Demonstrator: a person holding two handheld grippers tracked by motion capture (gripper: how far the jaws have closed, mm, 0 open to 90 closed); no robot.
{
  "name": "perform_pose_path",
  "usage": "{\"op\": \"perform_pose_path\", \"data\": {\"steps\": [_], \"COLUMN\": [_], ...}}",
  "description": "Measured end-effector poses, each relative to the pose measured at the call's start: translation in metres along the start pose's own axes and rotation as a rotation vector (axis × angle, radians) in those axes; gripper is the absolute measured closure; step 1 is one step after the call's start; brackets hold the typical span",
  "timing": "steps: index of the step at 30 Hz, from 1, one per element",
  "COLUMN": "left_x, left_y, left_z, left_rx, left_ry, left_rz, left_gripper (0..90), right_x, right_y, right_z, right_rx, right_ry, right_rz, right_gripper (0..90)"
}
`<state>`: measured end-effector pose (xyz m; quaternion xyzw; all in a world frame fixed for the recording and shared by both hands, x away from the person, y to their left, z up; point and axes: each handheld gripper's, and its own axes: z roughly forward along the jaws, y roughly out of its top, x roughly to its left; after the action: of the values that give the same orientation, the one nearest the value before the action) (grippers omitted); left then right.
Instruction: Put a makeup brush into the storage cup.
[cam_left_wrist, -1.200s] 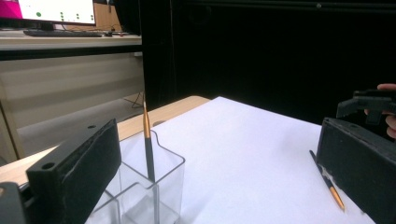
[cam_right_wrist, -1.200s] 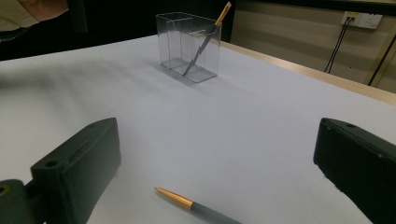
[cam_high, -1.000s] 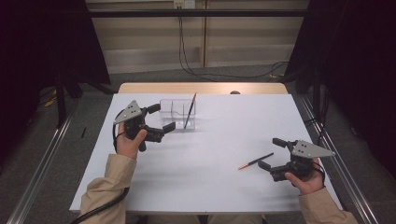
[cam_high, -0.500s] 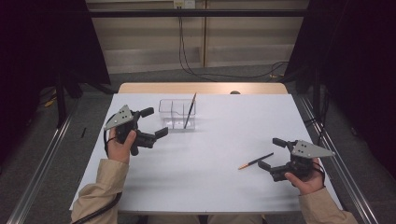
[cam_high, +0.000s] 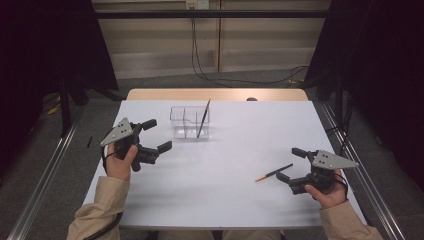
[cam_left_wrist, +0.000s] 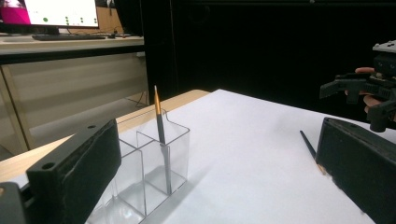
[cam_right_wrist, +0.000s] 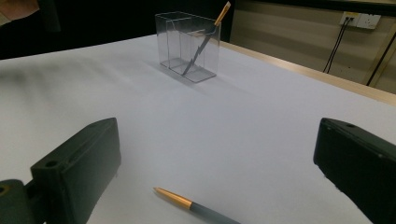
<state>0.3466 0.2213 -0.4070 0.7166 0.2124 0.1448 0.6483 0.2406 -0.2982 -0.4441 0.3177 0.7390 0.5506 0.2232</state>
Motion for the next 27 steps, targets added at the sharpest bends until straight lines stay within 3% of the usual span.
{"op": "perform_pose_path", "data": {"steps": [27], "left_x": [-0.005], "left_y": [-0.010], "left_z": [-0.039], "left_rx": [-0.008], "left_ry": [0.033], "left_rz": [-0.012], "left_gripper": [0.0], "right_x": [0.001], "right_y": [0.002], "right_z": [0.001], "right_rx": [-0.005], "right_ry": [0.001], "right_rz": [-0.006], "right_gripper": [0.0]}}
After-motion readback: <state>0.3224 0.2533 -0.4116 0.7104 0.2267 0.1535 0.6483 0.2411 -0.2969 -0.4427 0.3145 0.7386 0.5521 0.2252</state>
